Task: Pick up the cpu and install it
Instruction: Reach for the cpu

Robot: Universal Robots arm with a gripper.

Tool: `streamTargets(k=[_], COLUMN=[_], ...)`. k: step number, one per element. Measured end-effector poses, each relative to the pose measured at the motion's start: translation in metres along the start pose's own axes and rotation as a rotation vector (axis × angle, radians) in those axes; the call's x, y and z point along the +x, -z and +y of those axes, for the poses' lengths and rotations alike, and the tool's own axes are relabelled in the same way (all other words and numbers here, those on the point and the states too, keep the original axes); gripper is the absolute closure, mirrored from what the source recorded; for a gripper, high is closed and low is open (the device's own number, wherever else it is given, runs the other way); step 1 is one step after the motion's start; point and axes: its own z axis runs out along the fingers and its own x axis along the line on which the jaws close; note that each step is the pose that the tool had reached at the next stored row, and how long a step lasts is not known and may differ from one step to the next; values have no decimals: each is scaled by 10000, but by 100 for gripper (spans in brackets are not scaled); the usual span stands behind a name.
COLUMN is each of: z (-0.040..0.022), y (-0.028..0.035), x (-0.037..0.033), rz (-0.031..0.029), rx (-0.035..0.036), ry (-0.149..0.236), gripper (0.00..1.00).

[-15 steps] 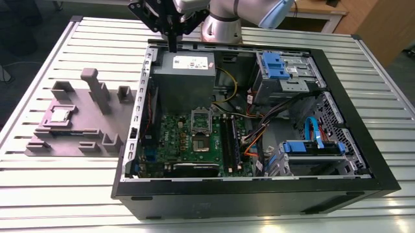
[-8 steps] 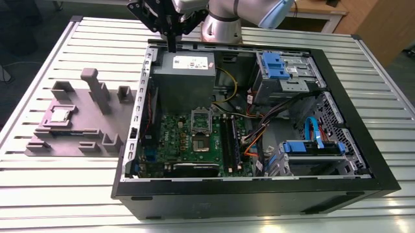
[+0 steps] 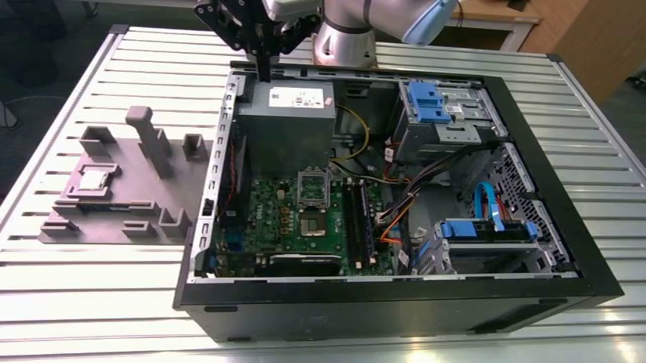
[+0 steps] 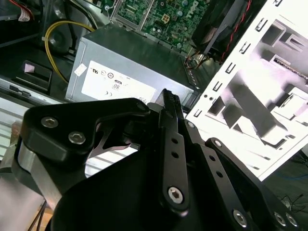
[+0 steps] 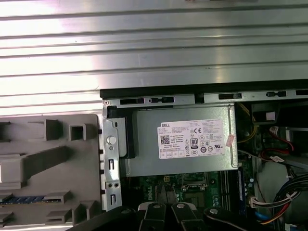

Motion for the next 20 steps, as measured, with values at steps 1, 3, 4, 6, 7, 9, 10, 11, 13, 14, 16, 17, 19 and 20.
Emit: streamTargets(k=[1,3,4,6,7,9,10,11,13,14,16,17,19,20], z=[0,0,0,-1,-1,-2,-2,-2,-2,-2,-2,-2,-2,-2], y=[0,0,0,-1,-1,-1,0,-1,0,-1,-1,-1,-1,-1], x=[3,9,13,19,22,30,32,32,33,34,34,34,35,36], rz=[0,1,1,1,1,1,1,1,1,1,1,1,1,1], rx=[0,1,1,0,1,0,1,1,1,0,0,0,0,1], ry=[0,1,0,1,1,0,1,2,2,1,1,1,1,1], gripper=[89,89,89,89,89,89,89,89,89,89,89,89,89,89])
